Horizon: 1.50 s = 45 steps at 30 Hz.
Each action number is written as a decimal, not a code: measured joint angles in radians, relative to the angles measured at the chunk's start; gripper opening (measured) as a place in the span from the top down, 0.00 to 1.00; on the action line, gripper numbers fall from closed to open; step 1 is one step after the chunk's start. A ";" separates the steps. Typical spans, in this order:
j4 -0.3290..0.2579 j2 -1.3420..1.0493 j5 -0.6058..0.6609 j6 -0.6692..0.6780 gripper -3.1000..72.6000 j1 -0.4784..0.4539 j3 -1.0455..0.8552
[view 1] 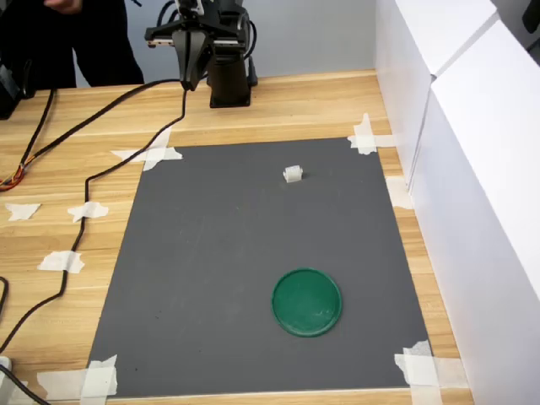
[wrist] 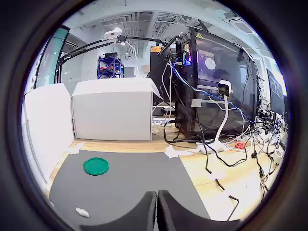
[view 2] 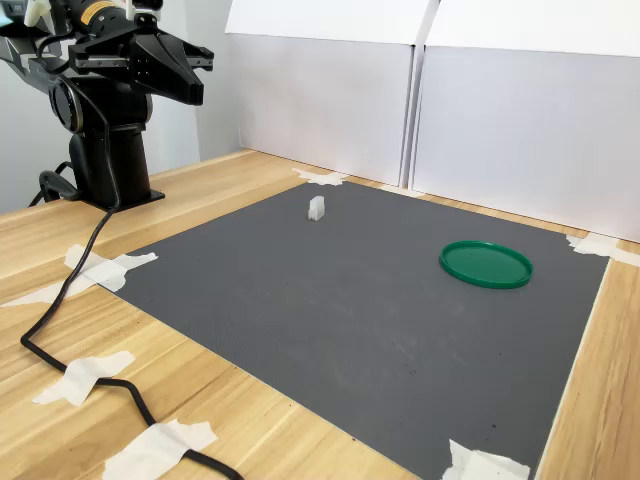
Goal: Grasp a white terminal and put it on the green lid.
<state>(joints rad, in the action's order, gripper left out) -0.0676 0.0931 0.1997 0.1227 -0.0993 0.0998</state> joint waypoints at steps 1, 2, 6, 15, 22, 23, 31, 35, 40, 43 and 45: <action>0.000 0.000 0.000 0.000 0.98 0.000 0.000; 0.000 0.000 0.000 0.000 0.98 0.000 0.000; 0.000 0.000 0.000 0.000 0.98 0.000 0.000; 0.000 0.000 0.000 0.000 0.98 0.000 0.000; 0.000 0.000 0.000 0.000 0.98 0.000 0.000; 0.000 0.000 0.000 0.000 0.98 0.000 0.000; 0.004 0.124 0.056 0.043 0.98 0.000 0.093; 0.004 0.231 0.216 0.068 0.98 0.000 0.212; 0.024 0.333 0.455 0.114 0.98 0.000 0.342; 0.034 0.350 0.556 0.143 0.98 0.000 0.417; 0.039 0.357 0.606 0.154 0.98 0.000 0.456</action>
<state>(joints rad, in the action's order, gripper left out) -0.0285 0.4497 0.8055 0.2765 -0.0993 0.5563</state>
